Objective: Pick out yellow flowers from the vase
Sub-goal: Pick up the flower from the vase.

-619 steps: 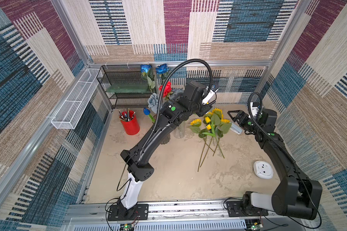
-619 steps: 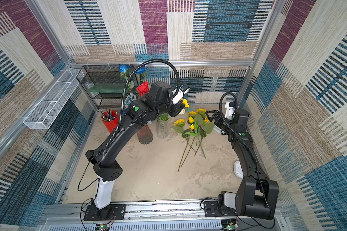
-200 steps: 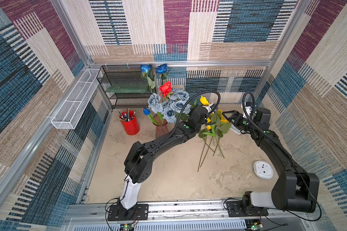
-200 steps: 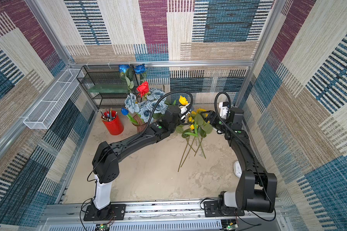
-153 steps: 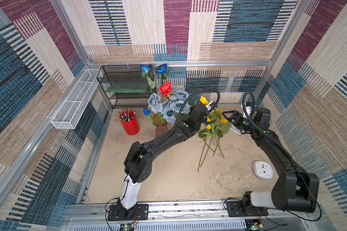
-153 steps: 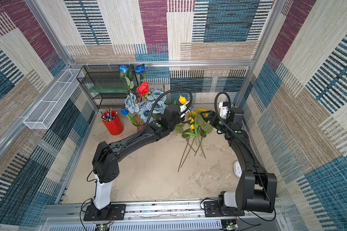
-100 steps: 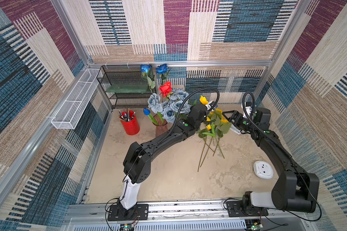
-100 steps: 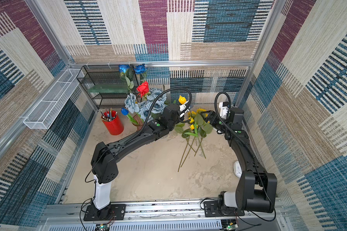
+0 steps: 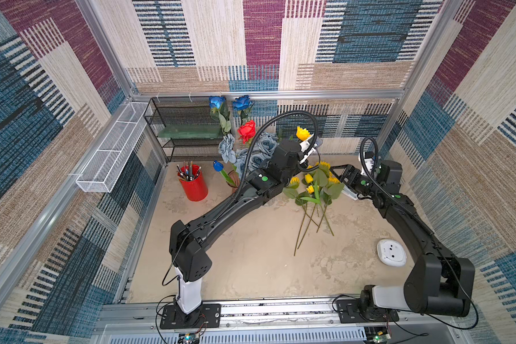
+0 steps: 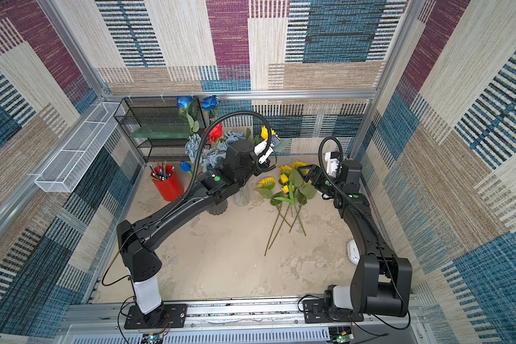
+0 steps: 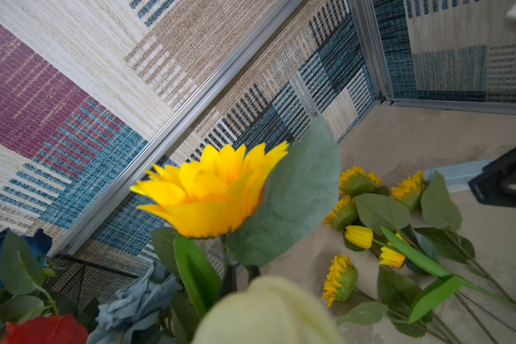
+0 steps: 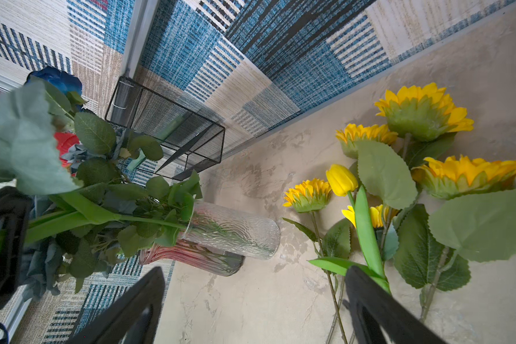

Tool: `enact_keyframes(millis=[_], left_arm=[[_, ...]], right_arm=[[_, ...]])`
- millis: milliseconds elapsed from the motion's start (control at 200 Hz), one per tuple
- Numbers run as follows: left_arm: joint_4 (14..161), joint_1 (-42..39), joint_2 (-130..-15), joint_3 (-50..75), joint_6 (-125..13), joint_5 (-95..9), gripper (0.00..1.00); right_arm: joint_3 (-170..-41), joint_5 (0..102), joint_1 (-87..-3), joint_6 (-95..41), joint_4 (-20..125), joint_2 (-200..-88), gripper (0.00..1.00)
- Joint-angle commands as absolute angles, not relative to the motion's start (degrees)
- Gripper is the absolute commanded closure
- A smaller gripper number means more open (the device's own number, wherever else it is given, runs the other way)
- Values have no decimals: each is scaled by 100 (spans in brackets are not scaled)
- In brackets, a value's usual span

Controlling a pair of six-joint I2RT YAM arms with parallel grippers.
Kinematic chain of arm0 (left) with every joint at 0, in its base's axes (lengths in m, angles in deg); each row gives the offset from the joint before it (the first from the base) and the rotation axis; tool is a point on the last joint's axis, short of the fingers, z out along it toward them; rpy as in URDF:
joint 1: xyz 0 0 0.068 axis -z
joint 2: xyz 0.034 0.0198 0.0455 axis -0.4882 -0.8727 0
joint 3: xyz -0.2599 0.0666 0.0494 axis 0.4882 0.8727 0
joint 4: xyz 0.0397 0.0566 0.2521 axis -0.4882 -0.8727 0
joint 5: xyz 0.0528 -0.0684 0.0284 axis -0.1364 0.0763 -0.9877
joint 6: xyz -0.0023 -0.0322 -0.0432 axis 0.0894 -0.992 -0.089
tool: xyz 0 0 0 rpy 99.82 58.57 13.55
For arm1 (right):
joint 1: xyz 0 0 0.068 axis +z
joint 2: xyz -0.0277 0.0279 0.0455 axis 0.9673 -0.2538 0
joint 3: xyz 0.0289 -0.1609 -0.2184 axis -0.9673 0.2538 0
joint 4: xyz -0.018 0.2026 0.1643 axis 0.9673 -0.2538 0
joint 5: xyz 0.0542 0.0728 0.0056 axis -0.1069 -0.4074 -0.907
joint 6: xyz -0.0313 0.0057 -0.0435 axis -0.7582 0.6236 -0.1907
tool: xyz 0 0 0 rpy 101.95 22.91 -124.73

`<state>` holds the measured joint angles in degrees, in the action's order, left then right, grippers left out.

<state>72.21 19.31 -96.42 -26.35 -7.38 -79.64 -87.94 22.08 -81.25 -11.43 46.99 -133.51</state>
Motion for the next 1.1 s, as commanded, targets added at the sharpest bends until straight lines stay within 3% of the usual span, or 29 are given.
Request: enact_keyframes(millis=[0,371,686,841,1092], left_arm=[[7076,1944,-9478,-2736,-1028,-7725,94],[6396,1938,-9277,-3585,-1448,-7092,94],[5231,1879,-8996,-4541,-2266,-5953,97],[4579,1463,-8750,-4860,-3046,-4765,96],[5432,369,-7872,-3350,-4335,-1927,97]], right_arm=[[-8827,2150,-8101,-1148,4861,-13345,4],[-8887,2155,-8083,-1169,4852,-13270,4],[-8954,2108,-7928,-1533,5101,-13043,4],[-8798,1427,-7734,-1901,5811,-12679,4],[-9180,562,-6666,-2722,5926,-12480,4]])
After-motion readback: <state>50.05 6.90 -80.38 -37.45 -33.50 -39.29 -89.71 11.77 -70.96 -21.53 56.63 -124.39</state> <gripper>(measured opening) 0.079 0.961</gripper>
